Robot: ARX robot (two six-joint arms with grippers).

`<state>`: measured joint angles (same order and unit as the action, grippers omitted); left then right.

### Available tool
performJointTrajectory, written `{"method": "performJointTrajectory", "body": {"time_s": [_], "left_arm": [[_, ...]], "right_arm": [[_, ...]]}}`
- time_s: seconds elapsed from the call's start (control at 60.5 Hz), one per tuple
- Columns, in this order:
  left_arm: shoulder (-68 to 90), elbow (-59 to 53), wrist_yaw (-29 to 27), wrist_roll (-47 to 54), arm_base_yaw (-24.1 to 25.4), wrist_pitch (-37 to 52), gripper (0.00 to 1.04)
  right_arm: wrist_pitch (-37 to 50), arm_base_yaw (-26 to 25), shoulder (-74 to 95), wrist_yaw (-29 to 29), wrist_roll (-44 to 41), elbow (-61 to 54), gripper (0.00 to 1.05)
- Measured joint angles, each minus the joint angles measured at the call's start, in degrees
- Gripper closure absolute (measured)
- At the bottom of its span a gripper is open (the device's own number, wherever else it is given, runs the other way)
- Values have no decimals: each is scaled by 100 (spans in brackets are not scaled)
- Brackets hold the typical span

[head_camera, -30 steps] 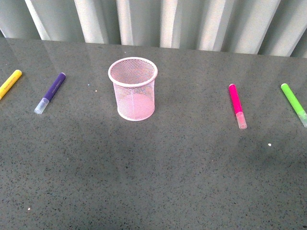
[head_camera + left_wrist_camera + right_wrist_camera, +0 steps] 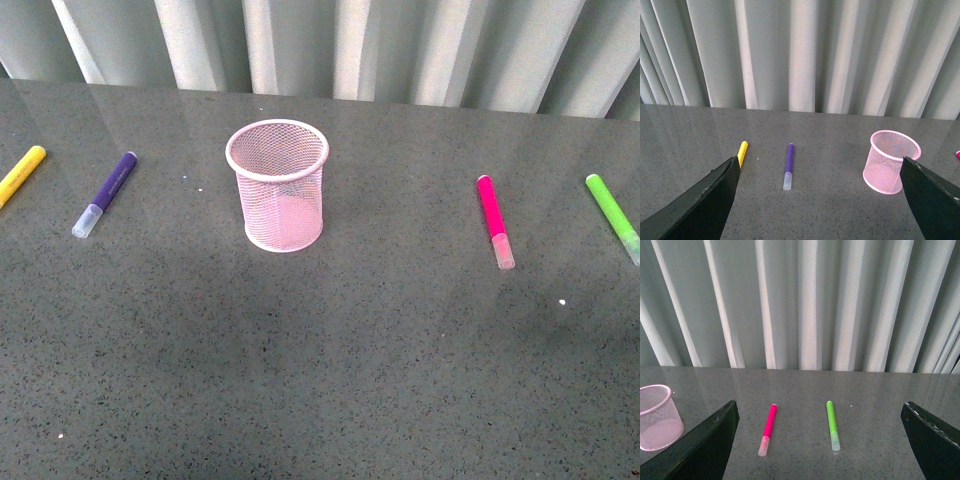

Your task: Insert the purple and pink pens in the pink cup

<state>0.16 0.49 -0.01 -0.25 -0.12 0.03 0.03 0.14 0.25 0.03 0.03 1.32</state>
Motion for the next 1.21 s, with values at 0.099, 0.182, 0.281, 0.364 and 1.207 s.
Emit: {"method": "performJointTrajectory", "body": {"time_s": [0.099, 0.182, 0.281, 0.364, 1.207], "left_arm": [[0, 0, 0, 0, 0, 0, 7], [0, 0, 0, -2, 0, 0, 7], [0, 0, 0, 0, 0, 0, 7], [0, 0, 0, 0, 0, 0, 7], [0, 0, 0, -2, 0, 0, 7]], "right_arm": [[0, 0, 0, 0, 0, 0, 7], [0, 0, 0, 0, 0, 0, 7], [0, 0, 0, 0, 0, 0, 7], [0, 0, 0, 0, 0, 0, 7], [0, 0, 0, 0, 0, 0, 7]]}}
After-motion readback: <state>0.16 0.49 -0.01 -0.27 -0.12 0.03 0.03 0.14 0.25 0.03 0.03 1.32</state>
